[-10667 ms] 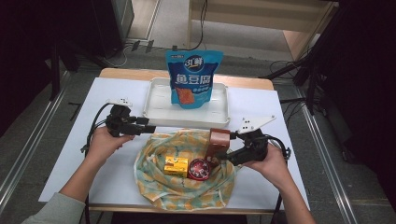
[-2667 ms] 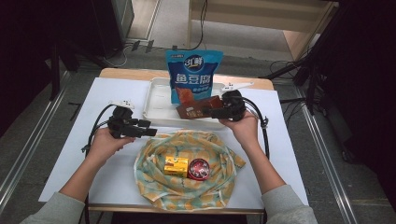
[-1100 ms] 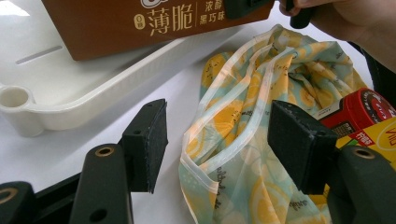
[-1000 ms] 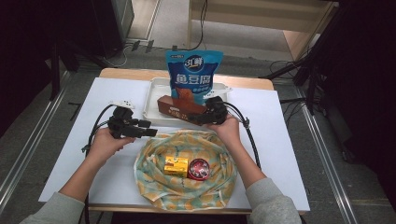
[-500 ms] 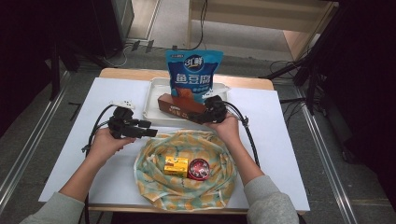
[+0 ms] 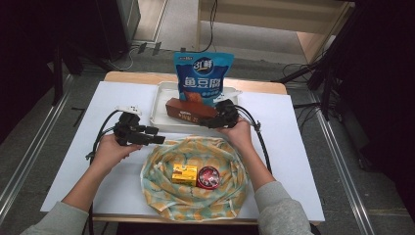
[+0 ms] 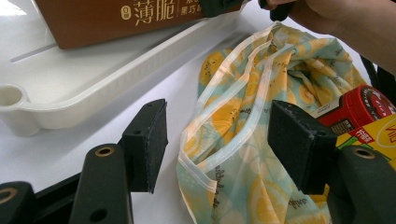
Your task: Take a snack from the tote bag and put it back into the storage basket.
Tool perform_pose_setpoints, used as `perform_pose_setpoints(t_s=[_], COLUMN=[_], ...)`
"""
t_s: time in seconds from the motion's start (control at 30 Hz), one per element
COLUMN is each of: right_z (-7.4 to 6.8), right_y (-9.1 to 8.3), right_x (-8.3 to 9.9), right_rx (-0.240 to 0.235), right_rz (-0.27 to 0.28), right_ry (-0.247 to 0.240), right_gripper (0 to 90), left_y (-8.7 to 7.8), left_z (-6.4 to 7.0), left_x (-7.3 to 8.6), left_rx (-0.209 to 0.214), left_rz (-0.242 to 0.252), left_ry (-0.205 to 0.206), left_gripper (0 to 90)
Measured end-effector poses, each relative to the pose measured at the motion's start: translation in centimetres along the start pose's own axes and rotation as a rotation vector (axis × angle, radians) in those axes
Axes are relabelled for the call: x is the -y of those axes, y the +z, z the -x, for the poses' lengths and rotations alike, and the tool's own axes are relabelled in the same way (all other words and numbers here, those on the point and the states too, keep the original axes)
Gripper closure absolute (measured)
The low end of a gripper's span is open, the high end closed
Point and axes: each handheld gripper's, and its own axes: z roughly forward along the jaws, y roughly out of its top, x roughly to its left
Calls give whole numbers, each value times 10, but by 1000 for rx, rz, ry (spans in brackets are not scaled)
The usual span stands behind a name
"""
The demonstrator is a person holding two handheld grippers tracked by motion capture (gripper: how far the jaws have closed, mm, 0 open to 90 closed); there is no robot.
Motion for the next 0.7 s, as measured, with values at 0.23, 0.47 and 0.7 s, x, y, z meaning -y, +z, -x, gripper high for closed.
perform_pose_setpoints(t_s=[0.23,0.47,0.7], right_z=[2,2,3], right_y=[-1,-4,-9], right_x=[1,2,1], right_rx=[19,33,56], right_rz=[1,-6,12], right_ry=[15,19,19], right_gripper=[293,276,211], left_y=[0,0,1], left_z=[0,0,0], left_x=[0,0,0], left_rx=[0,-1,-2], left_rz=[-3,-5,-9], left_ry=[2,3,6], left_gripper=[384,384,384])
